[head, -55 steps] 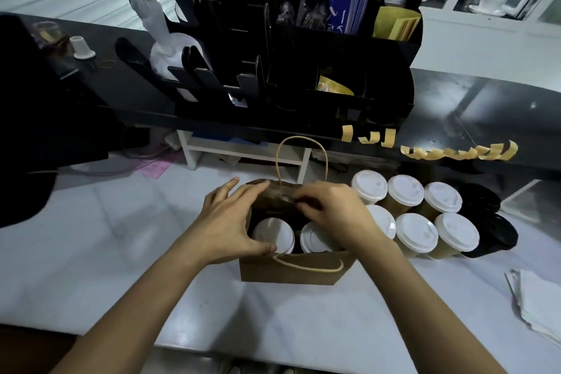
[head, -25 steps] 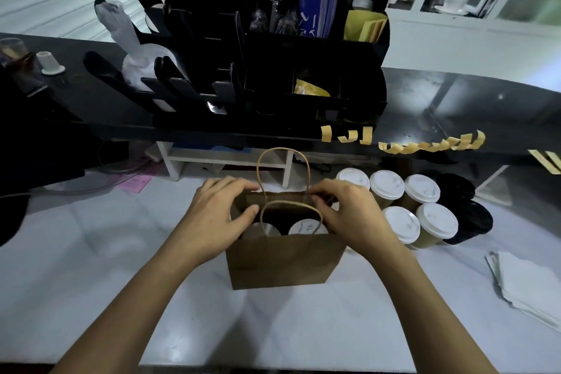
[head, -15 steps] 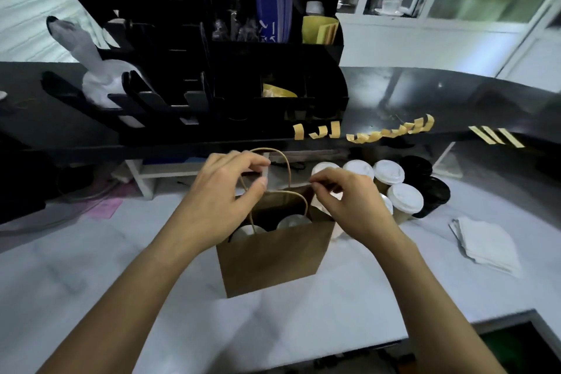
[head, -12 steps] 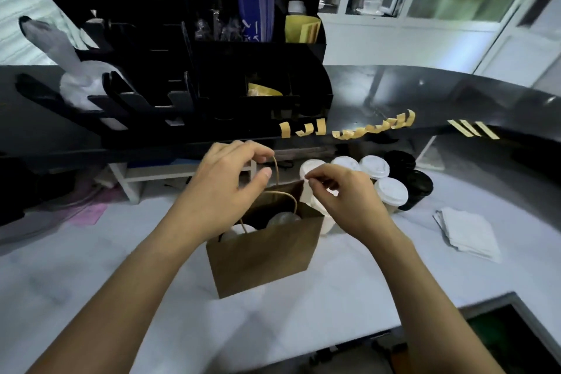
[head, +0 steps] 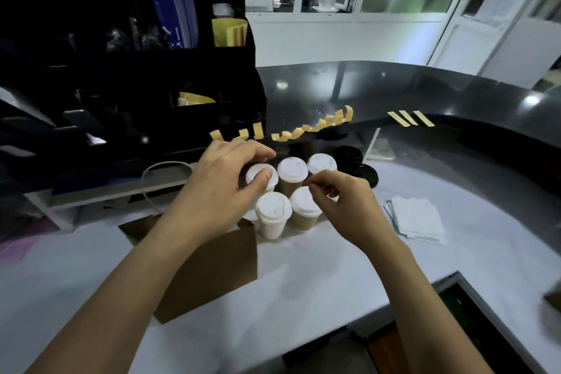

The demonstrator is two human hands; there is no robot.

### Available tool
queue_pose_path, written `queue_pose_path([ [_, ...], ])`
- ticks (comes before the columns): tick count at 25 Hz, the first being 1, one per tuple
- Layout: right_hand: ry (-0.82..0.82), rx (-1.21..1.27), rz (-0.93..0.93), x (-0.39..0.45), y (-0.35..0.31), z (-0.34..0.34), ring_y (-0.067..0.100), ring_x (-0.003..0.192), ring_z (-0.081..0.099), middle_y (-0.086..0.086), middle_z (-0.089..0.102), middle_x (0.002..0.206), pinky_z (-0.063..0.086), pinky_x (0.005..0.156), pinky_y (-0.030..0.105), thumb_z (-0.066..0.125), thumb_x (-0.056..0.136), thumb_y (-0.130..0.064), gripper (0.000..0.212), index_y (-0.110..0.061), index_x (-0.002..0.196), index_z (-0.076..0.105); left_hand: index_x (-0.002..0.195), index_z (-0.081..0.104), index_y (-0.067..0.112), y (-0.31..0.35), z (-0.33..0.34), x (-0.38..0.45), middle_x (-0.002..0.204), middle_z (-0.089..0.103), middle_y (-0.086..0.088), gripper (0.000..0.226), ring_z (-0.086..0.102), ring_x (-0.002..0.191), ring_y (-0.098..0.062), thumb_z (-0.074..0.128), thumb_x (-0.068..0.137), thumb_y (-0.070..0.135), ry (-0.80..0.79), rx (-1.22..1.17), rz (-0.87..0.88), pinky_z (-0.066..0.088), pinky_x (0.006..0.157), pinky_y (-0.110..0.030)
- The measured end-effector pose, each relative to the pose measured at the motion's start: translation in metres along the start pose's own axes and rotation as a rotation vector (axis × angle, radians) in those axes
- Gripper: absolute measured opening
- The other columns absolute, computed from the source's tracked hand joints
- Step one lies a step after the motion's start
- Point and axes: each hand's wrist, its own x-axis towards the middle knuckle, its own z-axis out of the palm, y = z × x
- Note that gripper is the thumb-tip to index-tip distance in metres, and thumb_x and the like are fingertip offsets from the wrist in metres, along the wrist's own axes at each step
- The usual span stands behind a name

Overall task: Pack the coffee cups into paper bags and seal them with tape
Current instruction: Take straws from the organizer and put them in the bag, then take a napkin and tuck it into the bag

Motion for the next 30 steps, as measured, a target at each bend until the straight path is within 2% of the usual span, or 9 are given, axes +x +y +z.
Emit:
queue_pose_path([
  [2, 0.008, -0.01, 0.041, 0.0, 0.028, -0.02, 0.003, 0.081, 0.063, -0.017, 0.069, 0.082, 0.052, 0.075, 0.026, 0.066, 0.094, -0.022, 0.009, -0.027, 0.097, 0.074, 0.122, 0.061, 0.032, 0.019, 0.026, 0.014, 0.114, 0.059, 0.019, 0.025, 0.043, 0.113, -0.006, 0.057, 0.097, 0.034, -0.027, -0.025, 0.006, 0.035, 0.091, -0.025],
  [5, 0.006, -0.021, 0.08, 0.0, 0.068, -0.046, 0.005, 0.079, 0.064, -0.015, 0.07, 0.081, 0.055, 0.076, 0.033, 0.066, 0.094, -0.022, 0.01, -0.027, 0.097, 0.074, 0.12, 0.062, 0.032, 0.041, 0.064, 0.032, 0.113, 0.059, 0.018, 0.023, 0.042, 0.113, -0.008, 0.057, 0.098, 0.034, -0.062, -0.052, 0.0, 0.03, 0.088, -0.024],
  [10, 0.031, -0.043, 0.125, -0.002, 0.135, -0.087, 0.002, 0.075, 0.062, -0.016, 0.07, 0.082, 0.054, 0.074, 0.026, 0.067, 0.094, -0.022, 0.01, -0.026, 0.097, 0.075, 0.117, 0.062, 0.033, 0.071, 0.127, 0.058, 0.109, 0.061, 0.019, 0.028, 0.045, 0.108, -0.01, 0.051, 0.092, 0.041, -0.12, -0.081, 0.006, 0.03, 0.094, -0.016],
  [13, 0.055, -0.039, 0.216, -0.006, 0.174, -0.102, 0.005, 0.066, 0.062, -0.016, 0.066, 0.074, 0.053, 0.067, 0.029, 0.066, 0.094, -0.023, 0.007, -0.024, 0.092, 0.072, 0.115, 0.062, 0.034, 0.086, 0.159, 0.067, 0.109, 0.061, 0.02, 0.023, 0.048, 0.106, -0.012, 0.053, 0.094, 0.037, -0.123, -0.101, -0.003, 0.037, 0.091, -0.023],
  [14, 0.062, -0.048, 0.246, -0.01, 0.187, -0.104, 0.006, 0.069, 0.063, -0.015, 0.066, 0.074, 0.054, 0.068, 0.032, 0.066, 0.094, -0.023, 0.007, -0.024, 0.09, 0.072, 0.115, 0.062, 0.034, 0.091, 0.168, 0.067, 0.108, 0.061, 0.02, 0.021, 0.048, 0.105, -0.011, 0.055, 0.096, 0.033, -0.122, -0.112, -0.017, 0.038, 0.089, -0.02],
  [18, 0.036, -0.096, 0.342, -0.026, 0.236, -0.103, 0.006, 0.076, 0.064, -0.015, 0.068, 0.077, 0.056, 0.073, 0.036, 0.065, 0.092, -0.025, 0.009, -0.027, 0.085, 0.069, 0.112, 0.062, 0.035, 0.1, 0.202, 0.063, 0.107, 0.062, 0.022, 0.019, 0.047, 0.103, -0.008, 0.061, 0.096, 0.024, -0.153, -0.158, -0.065, 0.031, 0.088, -0.007],
  [22, 0.004, -0.16, 0.442, -0.033, 0.278, -0.091, 0.012, 0.084, 0.063, -0.013, 0.067, 0.087, 0.052, 0.075, 0.034, 0.068, 0.09, -0.029, 0.003, -0.026, 0.092, 0.068, 0.111, 0.062, 0.034, 0.101, 0.234, 0.057, 0.106, 0.063, 0.021, 0.017, 0.047, 0.102, -0.004, 0.059, 0.097, 0.026, -0.208, -0.166, -0.09, 0.031, 0.089, -0.008],
  [28, -0.054, -0.421, 0.434, -0.024, 0.33, -0.043, 0.031, 0.092, 0.056, 0.007, 0.061, 0.1, 0.043, 0.079, 0.039, 0.079, 0.082, -0.035, 0.037, -0.012, 0.107, 0.064, 0.113, 0.064, 0.033, 0.104, 0.261, 0.051, 0.106, 0.063, 0.023, 0.02, 0.044, 0.111, 0.007, 0.06, 0.096, 0.024, -0.241, -0.192, -0.152, 0.028, 0.092, -0.004],
  [30, -0.08, -0.533, 0.425, -0.019, 0.342, -0.035, 0.033, 0.09, 0.056, 0.009, 0.062, 0.098, 0.04, 0.079, 0.041, 0.075, 0.082, -0.034, 0.035, -0.011, 0.104, 0.063, 0.114, 0.064, 0.034, 0.104, 0.265, 0.05, 0.106, 0.062, 0.024, 0.021, 0.045, 0.111, 0.007, 0.059, 0.096, 0.025, -0.252, -0.186, -0.165, 0.028, 0.092, -0.003],
])
